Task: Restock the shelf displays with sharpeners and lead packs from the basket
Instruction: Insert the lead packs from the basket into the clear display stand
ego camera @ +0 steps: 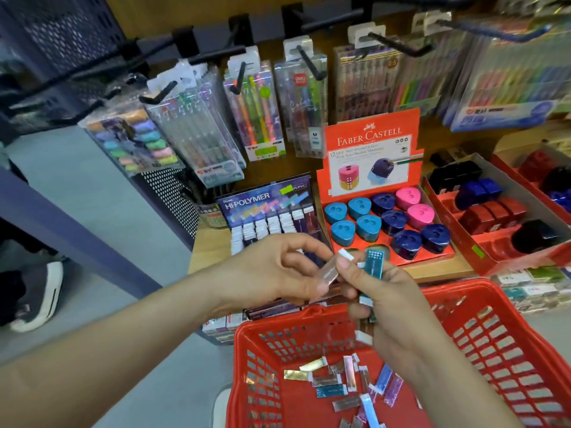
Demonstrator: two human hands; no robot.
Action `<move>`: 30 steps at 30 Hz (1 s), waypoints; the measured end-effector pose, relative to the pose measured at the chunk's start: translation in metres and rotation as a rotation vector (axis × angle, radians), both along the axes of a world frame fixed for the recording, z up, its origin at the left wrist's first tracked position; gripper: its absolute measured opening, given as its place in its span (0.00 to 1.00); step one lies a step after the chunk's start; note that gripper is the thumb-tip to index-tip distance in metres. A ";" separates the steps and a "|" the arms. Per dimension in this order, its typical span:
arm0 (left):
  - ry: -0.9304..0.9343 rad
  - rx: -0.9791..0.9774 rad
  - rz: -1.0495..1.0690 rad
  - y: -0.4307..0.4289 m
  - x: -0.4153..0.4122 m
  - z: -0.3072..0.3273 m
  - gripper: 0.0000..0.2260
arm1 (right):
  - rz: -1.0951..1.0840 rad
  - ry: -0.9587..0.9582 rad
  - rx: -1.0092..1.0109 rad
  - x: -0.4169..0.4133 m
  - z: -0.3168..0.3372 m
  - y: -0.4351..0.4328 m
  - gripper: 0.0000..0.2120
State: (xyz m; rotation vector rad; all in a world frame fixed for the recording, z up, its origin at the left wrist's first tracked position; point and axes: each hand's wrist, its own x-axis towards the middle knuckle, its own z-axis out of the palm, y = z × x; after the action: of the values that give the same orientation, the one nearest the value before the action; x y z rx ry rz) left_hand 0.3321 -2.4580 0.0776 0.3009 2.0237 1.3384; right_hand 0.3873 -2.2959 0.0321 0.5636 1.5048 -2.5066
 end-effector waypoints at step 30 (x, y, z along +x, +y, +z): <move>-0.223 0.185 0.313 -0.090 -0.009 -0.010 0.10 | 0.059 -0.094 -0.066 -0.001 -0.019 -0.074 0.11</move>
State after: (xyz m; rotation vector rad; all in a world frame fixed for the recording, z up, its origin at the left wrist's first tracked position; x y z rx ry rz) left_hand 0.3233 -2.5477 0.0673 -0.0873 1.8141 1.6745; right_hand 0.3862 -2.3703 0.0130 0.6088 1.3796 -2.4392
